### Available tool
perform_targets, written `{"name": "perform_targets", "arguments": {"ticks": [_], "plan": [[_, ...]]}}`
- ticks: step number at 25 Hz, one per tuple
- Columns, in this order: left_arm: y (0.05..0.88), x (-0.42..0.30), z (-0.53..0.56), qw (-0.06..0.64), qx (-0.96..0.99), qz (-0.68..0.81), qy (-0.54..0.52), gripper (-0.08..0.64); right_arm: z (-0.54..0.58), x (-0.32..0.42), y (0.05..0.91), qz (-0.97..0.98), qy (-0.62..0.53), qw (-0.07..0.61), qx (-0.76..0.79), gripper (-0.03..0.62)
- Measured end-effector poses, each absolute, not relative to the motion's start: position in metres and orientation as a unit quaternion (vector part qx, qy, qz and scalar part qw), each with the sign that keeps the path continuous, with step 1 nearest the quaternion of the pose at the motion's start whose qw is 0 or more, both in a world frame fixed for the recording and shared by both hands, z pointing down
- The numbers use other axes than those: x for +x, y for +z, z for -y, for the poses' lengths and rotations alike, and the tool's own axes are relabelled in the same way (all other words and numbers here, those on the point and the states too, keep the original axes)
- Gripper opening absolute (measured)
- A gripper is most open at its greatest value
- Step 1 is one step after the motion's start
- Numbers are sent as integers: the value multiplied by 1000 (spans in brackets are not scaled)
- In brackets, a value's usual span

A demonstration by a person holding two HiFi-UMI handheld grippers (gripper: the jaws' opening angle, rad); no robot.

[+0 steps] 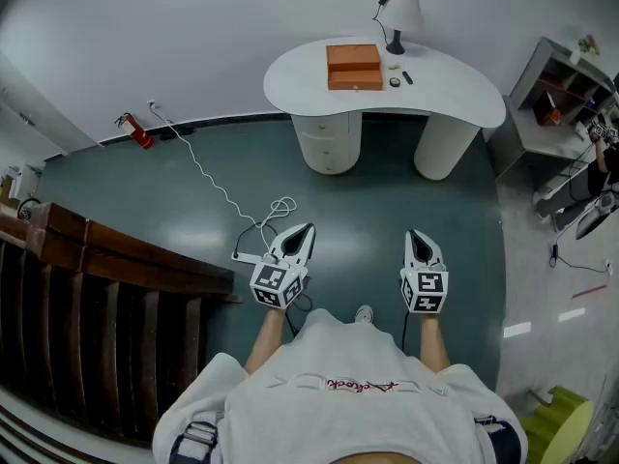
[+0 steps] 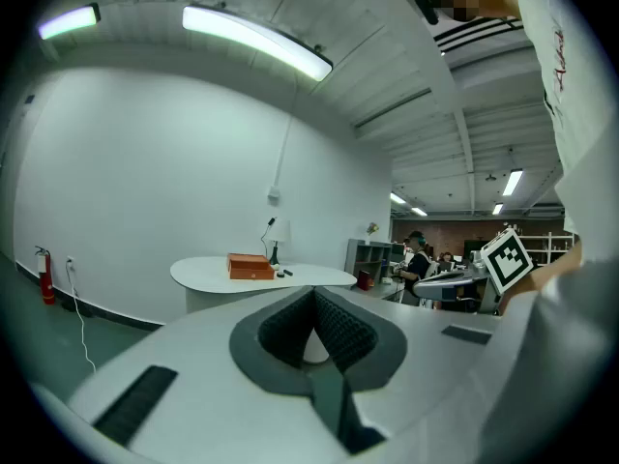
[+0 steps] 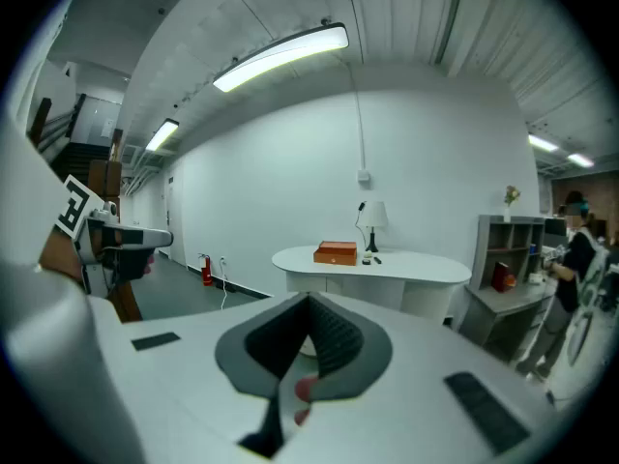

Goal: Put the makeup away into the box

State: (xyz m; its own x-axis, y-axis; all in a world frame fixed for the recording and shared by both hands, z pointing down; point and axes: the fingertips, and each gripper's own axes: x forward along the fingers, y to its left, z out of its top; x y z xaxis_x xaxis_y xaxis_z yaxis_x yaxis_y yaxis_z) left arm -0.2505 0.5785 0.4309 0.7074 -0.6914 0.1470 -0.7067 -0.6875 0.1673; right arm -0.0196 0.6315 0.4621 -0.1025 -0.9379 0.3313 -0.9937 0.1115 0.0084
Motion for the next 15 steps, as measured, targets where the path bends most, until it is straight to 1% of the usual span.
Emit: {"name": "perform_targets", "arguments": {"ticks": [15], "plan": [[433,-213,-588,101,913,393,36,9,-638,12,472,752,112,126,638,21]]}}
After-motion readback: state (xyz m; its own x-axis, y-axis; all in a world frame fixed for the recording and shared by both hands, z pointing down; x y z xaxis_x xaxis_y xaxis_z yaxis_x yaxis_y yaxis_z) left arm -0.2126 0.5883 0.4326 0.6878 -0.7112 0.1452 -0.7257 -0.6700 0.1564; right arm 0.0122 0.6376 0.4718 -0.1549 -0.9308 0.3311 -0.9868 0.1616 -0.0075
